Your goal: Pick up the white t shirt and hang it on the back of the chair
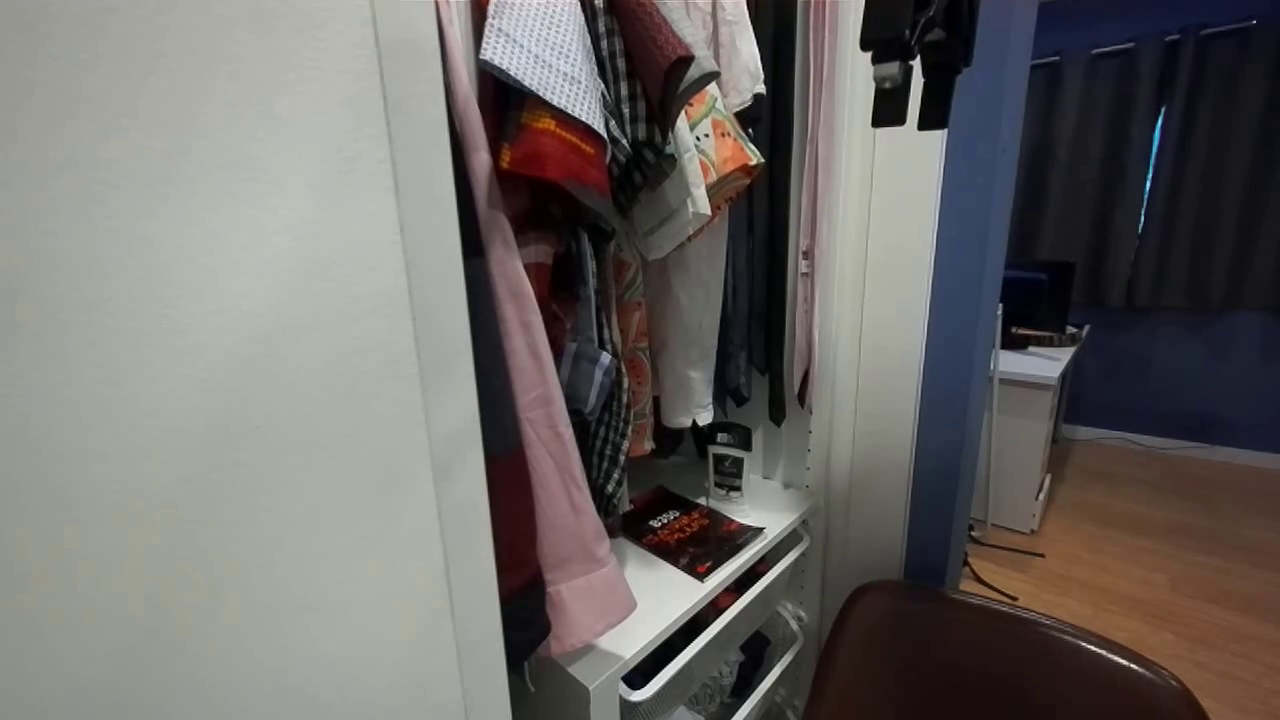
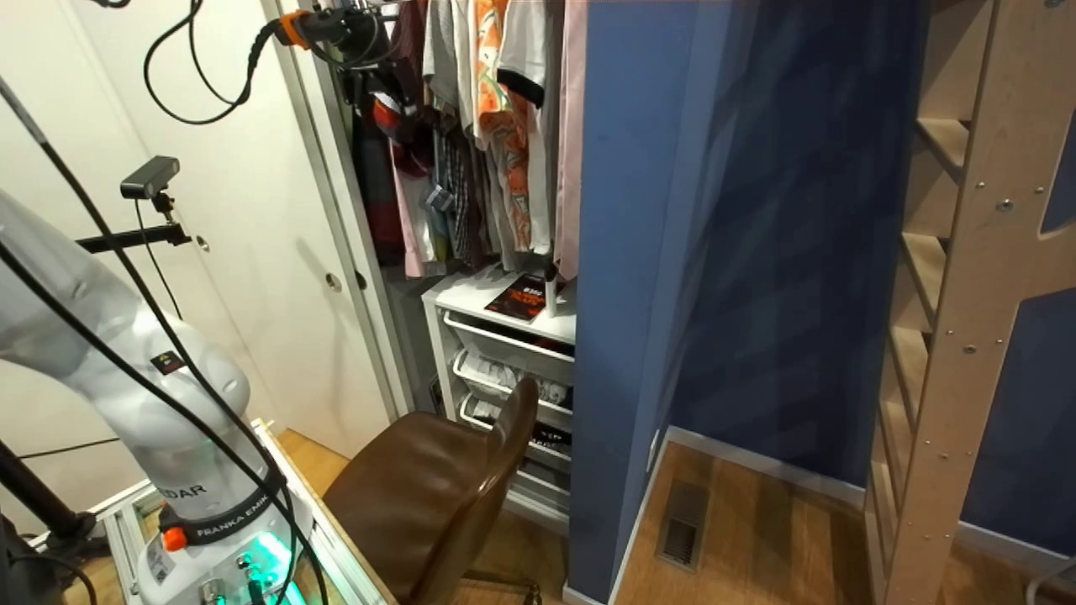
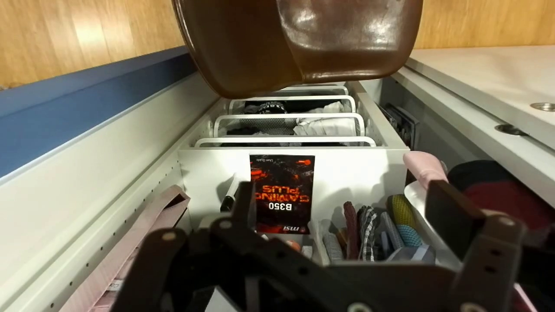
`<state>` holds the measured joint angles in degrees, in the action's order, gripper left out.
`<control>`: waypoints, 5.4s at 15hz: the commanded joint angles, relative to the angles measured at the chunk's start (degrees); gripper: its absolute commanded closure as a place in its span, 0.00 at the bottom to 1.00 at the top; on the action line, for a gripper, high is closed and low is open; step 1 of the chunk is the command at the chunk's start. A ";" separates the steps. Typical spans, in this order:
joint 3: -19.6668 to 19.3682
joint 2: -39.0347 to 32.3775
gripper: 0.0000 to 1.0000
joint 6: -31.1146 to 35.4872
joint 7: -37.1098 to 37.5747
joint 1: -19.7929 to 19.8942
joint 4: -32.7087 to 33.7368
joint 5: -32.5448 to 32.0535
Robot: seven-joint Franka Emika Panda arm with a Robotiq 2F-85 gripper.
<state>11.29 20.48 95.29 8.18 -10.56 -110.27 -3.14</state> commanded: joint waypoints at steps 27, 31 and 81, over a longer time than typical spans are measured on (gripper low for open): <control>-7.44 -18.87 0.00 34.54 -20.73 4.04 29.68 -3.46; -7.87 -21.31 0.00 37.29 -22.84 4.31 31.47 -0.73; -4.60 -34.10 0.96 43.49 -34.13 7.49 46.11 18.73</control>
<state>5.30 -12.22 136.21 -23.17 -4.20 -65.72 10.14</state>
